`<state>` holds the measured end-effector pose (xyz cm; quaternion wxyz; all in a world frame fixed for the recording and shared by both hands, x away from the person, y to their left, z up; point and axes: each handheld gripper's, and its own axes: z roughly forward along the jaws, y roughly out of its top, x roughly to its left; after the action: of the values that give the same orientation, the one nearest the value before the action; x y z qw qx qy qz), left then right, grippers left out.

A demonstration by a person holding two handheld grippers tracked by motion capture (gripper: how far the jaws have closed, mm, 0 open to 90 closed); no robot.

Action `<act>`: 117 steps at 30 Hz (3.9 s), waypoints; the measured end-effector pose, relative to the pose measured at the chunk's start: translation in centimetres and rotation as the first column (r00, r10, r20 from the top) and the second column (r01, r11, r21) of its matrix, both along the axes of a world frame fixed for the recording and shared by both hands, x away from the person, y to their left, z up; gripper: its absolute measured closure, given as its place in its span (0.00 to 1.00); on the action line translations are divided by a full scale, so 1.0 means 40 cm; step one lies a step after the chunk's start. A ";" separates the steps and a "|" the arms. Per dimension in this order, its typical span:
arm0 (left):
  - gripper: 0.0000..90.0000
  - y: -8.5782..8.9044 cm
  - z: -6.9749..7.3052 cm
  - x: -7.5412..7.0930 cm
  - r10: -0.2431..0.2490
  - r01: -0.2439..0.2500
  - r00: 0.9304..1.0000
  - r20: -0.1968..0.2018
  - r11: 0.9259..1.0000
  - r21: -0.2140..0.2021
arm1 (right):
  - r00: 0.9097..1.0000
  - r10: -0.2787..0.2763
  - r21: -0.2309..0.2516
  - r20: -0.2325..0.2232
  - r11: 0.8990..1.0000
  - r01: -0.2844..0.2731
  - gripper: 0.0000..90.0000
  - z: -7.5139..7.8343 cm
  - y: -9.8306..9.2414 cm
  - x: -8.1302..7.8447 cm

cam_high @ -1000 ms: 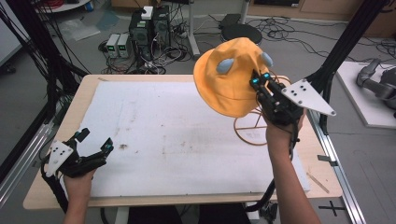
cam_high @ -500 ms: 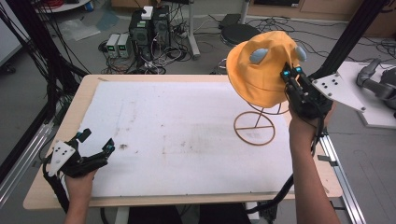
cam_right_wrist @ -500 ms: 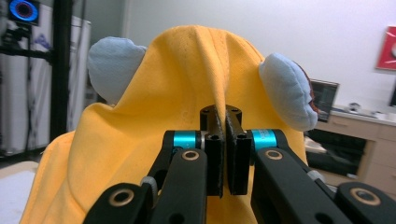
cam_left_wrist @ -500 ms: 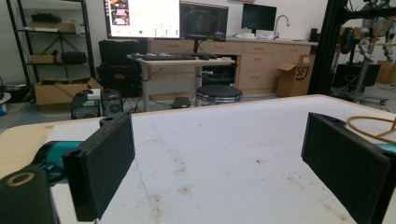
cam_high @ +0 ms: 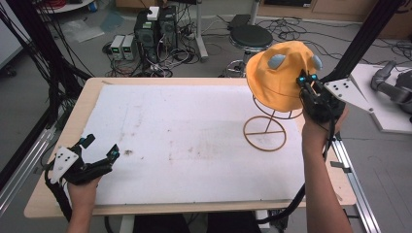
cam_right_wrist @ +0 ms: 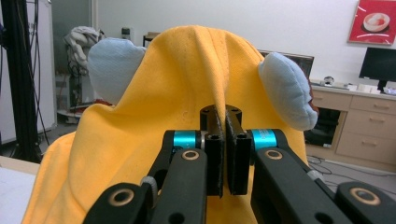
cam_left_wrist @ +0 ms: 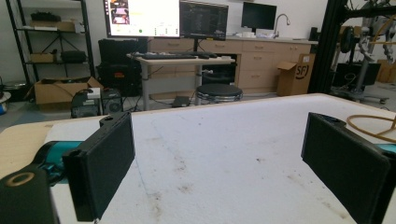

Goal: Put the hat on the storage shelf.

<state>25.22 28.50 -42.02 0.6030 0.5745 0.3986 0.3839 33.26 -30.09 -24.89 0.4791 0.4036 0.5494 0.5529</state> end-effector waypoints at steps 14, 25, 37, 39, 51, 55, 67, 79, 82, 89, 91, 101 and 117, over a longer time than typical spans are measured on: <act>0.11 -0.002 -0.001 0.002 -0.004 0.004 1.000 -0.001 1.000 0.005 | 0.998 -0.025 0.002 -0.053 1.000 0.025 0.97 -0.059 -0.001 0.030; 0.11 -0.002 -0.001 0.002 -0.003 0.003 1.000 -0.001 1.000 0.000 | 0.999 -0.031 0.022 -0.022 0.999 0.032 0.78 -0.066 -0.006 0.017; 0.11 -0.002 -0.002 0.002 -0.004 0.004 1.000 -0.003 1.000 0.002 | 0.986 -0.152 0.054 0.062 0.987 0.149 0.23 -0.056 -0.018 -0.010; 0.11 -0.003 -0.002 0.002 -0.004 0.004 1.000 -0.004 1.000 0.001 | 0.988 -0.139 0.057 0.065 0.989 0.135 0.20 -0.054 -0.022 -0.023; 0.11 -0.003 0.003 0.003 0.005 -0.005 1.000 0.002 1.000 -0.001 | 0.991 0.005 -0.053 0.132 0.999 0.002 0.14 -0.080 -0.047 -0.108; 0.11 -0.004 0.005 0.006 0.005 -0.005 1.000 0.004 1.000 0.000 | 0.995 0.060 -0.053 0.085 0.997 -0.056 0.14 -0.117 -0.075 -0.123; 0.11 -0.007 0.008 0.008 0.017 -0.016 1.000 0.014 1.000 -0.015 | 0.997 0.068 0.053 0.028 0.996 -0.070 0.14 -0.269 -0.160 -0.154; 0.11 0.003 0.010 0.013 0.055 -0.055 0.998 0.015 0.998 -0.016 | 0.993 0.091 0.085 -0.079 0.993 -0.084 0.14 -0.400 -0.174 -0.158; 0.11 0.008 0.011 0.012 0.066 -0.065 0.998 0.018 0.998 -0.024 | 0.992 0.105 0.085 -0.076 0.991 -0.099 0.14 -0.408 -0.173 -0.160; 0.11 0.021 0.010 0.013 0.074 -0.074 0.997 0.014 0.997 -0.034 | 0.987 0.128 0.077 -0.098 0.990 -0.121 0.14 -0.427 -0.166 -0.162; 0.11 0.025 0.008 0.013 0.078 -0.078 0.997 0.009 0.997 -0.030 | 0.986 0.135 0.079 -0.099 0.989 -0.127 0.14 -0.428 -0.165 -0.163; 0.11 0.032 0.001 0.011 0.090 -0.090 0.996 -0.003 0.996 -0.022 | 0.983 0.142 0.085 -0.117 0.987 -0.133 0.14 -0.440 -0.160 -0.161; 0.11 0.026 0.000 0.010 0.068 -0.068 0.998 -0.003 0.997 -0.021 | 0.981 0.159 0.088 -0.112 0.985 -0.150 0.14 -0.442 -0.165 -0.165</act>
<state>25.63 29.52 -42.04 0.5954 0.5546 0.4226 0.3991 26.67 -36.68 -42.57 0.3850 0.4102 0.5843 0.5849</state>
